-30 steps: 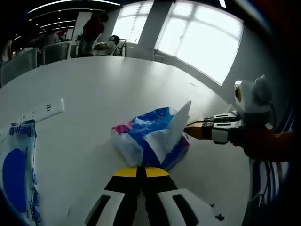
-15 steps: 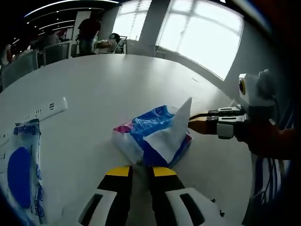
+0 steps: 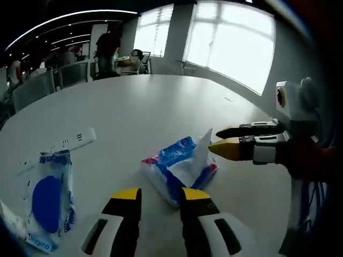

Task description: Arrange the tabletop items into an orderly group along one side of the table until the central work area is clear of visible clutter.

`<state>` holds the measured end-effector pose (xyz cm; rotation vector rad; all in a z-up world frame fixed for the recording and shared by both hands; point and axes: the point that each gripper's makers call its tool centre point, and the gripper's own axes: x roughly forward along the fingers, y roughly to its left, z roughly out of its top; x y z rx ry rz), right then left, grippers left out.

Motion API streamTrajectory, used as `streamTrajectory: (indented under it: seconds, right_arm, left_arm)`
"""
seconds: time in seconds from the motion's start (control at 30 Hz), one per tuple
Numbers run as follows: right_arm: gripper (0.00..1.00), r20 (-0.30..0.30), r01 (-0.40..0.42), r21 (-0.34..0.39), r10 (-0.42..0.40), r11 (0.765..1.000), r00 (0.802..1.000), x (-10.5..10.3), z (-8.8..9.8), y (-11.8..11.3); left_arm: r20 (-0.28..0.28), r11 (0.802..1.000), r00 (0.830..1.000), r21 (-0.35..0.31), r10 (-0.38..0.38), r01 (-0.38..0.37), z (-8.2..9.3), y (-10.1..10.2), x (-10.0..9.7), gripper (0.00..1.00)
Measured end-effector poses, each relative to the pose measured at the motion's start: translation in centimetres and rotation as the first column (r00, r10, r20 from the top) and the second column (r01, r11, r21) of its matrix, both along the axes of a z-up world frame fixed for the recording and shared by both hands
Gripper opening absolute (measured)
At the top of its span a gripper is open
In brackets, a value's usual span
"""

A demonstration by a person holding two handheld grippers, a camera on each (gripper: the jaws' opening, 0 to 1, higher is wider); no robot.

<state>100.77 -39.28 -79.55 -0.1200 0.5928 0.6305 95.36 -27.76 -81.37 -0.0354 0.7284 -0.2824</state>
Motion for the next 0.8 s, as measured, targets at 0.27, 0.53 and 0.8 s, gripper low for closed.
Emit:
streamTrajectory:
  seconds: [0.27, 0.53, 0.8]
  right_arm:
    - [0.43, 0.030, -0.080, 0.046, 0.079, 0.996, 0.996, -0.7, 1.2, 2.2]
    - [0.57, 0.050, -0.171, 0.091, 0.167, 0.981, 0.985, -1.0, 2.0, 4.9]
    - [0.62, 0.066, -0.278, 0.112, 0.272, 0.954, 0.960, -0.8, 3.4, 8.4]
  left_arm:
    - [0.025, 0.994, 0.994, 0.029, 0.109, -0.109, 0.9, 3.4, -2.0, 0.35]
    - [0.043, 0.976, 0.976, 0.017, 0.216, -0.217, 1.8, 5.9, -3.9, 0.42]
    - [0.045, 0.947, 0.947, 0.031, 0.319, -0.321, 2.0, 9.3, -6.1, 0.49]
